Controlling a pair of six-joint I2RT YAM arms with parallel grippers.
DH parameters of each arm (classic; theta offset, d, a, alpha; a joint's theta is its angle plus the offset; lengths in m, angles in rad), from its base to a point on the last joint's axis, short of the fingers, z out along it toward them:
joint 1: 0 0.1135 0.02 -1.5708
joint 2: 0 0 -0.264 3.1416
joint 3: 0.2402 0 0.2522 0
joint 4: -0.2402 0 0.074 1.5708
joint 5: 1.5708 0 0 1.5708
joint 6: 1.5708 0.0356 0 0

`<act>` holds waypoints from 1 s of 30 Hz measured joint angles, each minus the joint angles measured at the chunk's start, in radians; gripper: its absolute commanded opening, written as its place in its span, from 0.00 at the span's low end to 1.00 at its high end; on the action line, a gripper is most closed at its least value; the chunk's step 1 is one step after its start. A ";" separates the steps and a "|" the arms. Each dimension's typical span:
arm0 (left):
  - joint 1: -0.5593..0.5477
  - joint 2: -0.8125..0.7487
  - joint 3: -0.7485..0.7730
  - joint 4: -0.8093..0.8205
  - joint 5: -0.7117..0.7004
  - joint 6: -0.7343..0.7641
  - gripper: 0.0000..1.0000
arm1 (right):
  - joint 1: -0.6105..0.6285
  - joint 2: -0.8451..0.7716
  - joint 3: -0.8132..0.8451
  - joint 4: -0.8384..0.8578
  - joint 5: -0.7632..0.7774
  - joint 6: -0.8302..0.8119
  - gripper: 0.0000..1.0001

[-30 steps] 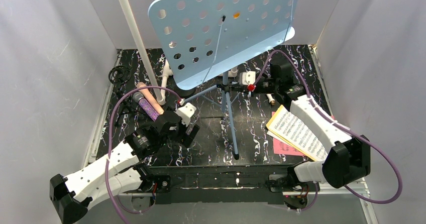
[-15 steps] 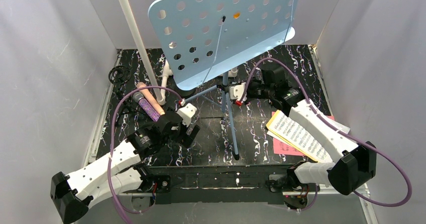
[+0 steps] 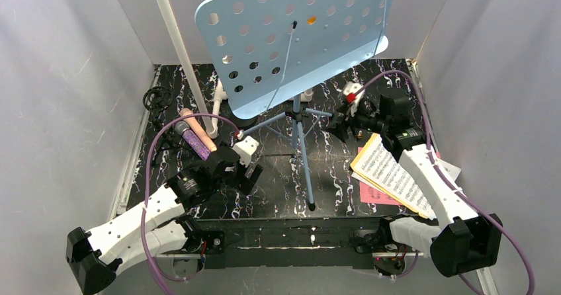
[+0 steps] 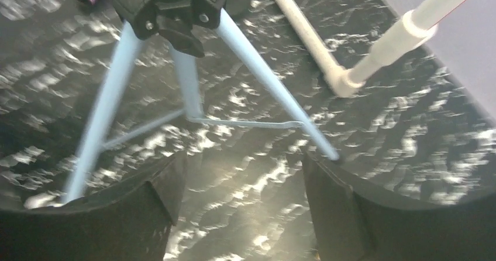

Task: Pack up the instrument practice props
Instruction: Unscrew the knob on the music stand.

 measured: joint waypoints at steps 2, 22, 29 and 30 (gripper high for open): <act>0.000 -0.003 0.000 0.000 0.000 0.000 0.98 | -0.047 -0.008 -0.037 0.056 -0.079 0.135 0.84; 0.000 -0.031 0.000 -0.010 -0.007 -0.007 0.98 | -0.085 0.183 -0.149 0.675 -0.367 1.772 0.77; 0.000 -0.035 0.000 -0.016 -0.018 -0.007 0.98 | -0.029 0.233 -0.144 0.694 -0.338 1.939 0.69; 0.000 -0.035 0.000 -0.018 -0.019 -0.007 0.98 | -0.022 0.241 -0.144 0.690 -0.333 1.952 0.68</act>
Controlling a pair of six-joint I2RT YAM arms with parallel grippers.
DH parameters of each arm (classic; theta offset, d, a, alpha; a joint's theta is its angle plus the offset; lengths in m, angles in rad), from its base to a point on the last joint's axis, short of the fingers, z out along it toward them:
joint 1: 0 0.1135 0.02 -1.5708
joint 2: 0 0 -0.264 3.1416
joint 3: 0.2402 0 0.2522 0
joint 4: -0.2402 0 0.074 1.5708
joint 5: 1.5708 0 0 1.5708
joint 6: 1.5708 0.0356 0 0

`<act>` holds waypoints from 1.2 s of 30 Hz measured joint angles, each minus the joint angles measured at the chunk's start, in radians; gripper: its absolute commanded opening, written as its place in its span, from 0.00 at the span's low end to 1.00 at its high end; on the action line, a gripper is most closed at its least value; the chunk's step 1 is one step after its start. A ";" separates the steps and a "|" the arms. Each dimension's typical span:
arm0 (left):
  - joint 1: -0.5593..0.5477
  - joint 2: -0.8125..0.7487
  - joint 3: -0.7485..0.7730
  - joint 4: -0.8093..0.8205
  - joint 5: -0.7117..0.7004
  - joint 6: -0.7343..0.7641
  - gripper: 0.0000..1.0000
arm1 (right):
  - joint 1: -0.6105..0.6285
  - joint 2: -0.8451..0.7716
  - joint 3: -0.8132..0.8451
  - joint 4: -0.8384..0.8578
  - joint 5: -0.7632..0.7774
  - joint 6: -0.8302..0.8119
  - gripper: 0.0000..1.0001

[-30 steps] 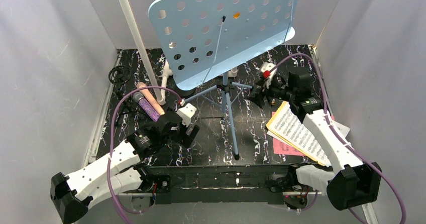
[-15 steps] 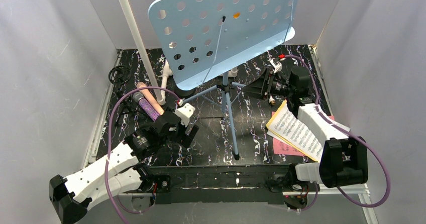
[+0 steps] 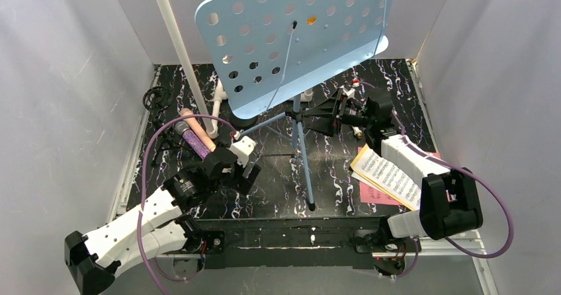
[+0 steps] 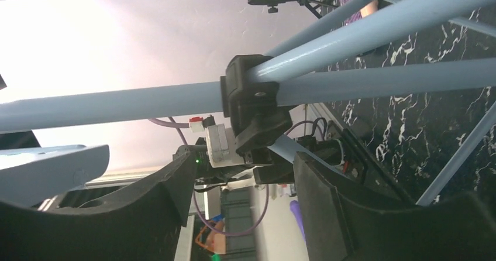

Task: Pack up the instrument practice props
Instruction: Unscrew the knob on the music stand.

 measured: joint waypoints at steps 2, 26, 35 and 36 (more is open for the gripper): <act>0.000 0.000 0.000 -0.004 0.000 0.000 0.98 | 0.013 0.013 0.000 -0.002 0.006 0.018 0.65; 0.000 -0.002 0.000 -0.013 -0.004 0.000 0.98 | 0.008 0.058 -0.008 0.056 0.054 0.122 0.25; 0.000 -0.002 0.000 -0.013 -0.004 0.000 0.98 | 0.006 0.056 -0.010 0.060 0.054 0.063 0.11; 0.000 -0.002 0.000 -0.013 -0.004 0.000 0.98 | 0.006 0.055 -0.009 0.060 0.055 0.040 0.11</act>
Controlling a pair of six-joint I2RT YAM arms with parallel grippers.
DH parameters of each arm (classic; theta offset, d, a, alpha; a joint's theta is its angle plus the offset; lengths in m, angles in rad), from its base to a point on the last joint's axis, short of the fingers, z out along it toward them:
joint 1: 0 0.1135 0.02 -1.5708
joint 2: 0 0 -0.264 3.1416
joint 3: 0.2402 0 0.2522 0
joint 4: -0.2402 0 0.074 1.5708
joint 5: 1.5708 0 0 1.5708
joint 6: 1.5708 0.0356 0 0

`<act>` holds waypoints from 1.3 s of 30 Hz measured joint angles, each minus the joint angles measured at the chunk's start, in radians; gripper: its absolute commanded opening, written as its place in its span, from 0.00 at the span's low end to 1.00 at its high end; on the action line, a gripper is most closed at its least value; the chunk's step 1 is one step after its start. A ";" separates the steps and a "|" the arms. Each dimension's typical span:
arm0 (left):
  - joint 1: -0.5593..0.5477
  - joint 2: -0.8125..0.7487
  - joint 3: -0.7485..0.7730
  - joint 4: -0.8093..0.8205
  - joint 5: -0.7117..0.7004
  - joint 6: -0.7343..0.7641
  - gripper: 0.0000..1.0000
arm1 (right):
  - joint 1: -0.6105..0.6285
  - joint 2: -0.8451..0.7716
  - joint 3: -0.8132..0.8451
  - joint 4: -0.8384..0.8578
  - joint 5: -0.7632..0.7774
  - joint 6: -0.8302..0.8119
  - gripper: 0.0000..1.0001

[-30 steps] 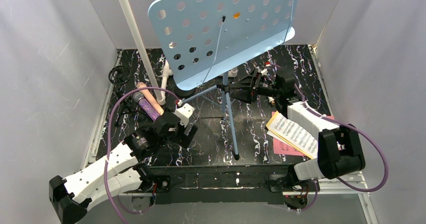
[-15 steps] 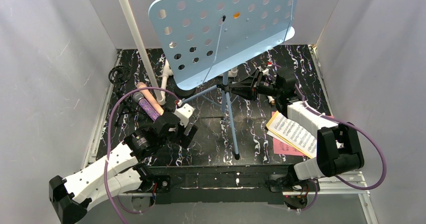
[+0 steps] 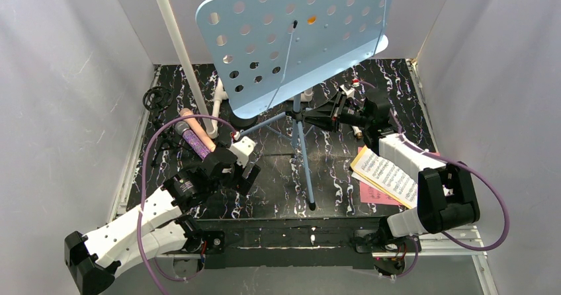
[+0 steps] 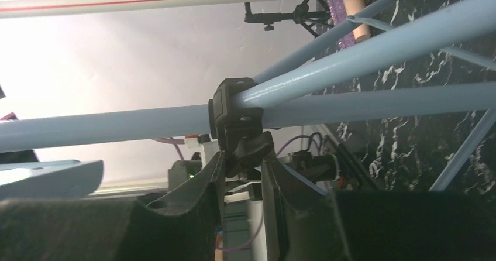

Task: Pack up the instrument practice props
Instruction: Unscrew the knob on the music stand.

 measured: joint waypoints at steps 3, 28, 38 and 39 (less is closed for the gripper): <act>0.000 -0.002 0.000 -0.001 0.000 0.000 0.98 | 0.000 -0.005 0.004 -0.002 0.001 -0.085 0.07; 0.000 -0.005 0.000 -0.007 0.000 0.001 0.98 | 0.001 -0.045 0.123 -0.213 -0.132 -1.361 0.01; 0.000 -0.005 0.000 -0.007 0.000 0.002 0.98 | 0.002 -0.053 0.146 -0.299 -0.120 -1.545 0.64; 0.000 -0.005 0.000 -0.007 0.000 0.003 0.98 | -0.001 -0.057 0.145 -0.300 -0.111 -1.533 0.68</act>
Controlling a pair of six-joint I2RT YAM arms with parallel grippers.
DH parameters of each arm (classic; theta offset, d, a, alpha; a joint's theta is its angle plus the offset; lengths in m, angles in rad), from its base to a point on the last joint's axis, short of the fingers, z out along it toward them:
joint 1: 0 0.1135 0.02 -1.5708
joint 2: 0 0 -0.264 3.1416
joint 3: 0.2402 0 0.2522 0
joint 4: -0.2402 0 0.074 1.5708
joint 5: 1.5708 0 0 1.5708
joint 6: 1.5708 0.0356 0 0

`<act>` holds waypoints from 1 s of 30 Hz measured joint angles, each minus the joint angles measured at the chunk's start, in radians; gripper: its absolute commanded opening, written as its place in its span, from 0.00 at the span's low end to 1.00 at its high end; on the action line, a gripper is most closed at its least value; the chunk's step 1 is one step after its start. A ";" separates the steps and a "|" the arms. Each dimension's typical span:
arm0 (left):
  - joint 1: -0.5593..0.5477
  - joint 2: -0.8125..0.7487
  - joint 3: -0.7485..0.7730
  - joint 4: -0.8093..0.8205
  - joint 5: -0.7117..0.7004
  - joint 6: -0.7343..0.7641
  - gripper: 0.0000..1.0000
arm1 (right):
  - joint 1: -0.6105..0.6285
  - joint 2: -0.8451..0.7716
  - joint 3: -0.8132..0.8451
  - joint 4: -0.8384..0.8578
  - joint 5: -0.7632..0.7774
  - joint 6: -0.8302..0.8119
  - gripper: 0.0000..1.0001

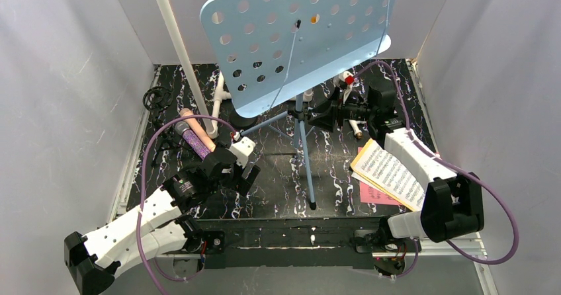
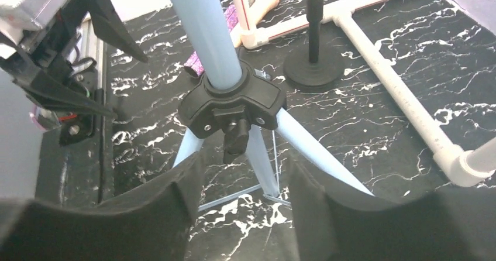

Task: Pack up the instrument practice props
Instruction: Unscrew the knob on the music stand.

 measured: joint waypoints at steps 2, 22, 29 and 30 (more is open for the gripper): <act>0.000 0.000 0.000 0.000 0.000 0.000 0.98 | -0.003 -0.014 -0.008 0.007 0.010 0.045 0.72; 0.000 -0.003 0.000 -0.007 0.000 0.000 0.98 | -0.101 0.077 -0.110 0.248 -0.040 0.955 0.83; 0.000 -0.003 0.000 -0.007 0.000 0.001 0.98 | -0.060 0.097 -0.068 0.249 -0.052 0.998 0.69; 0.000 -0.003 0.000 -0.007 0.000 0.001 0.98 | -0.058 0.098 -0.058 0.247 -0.051 0.989 0.66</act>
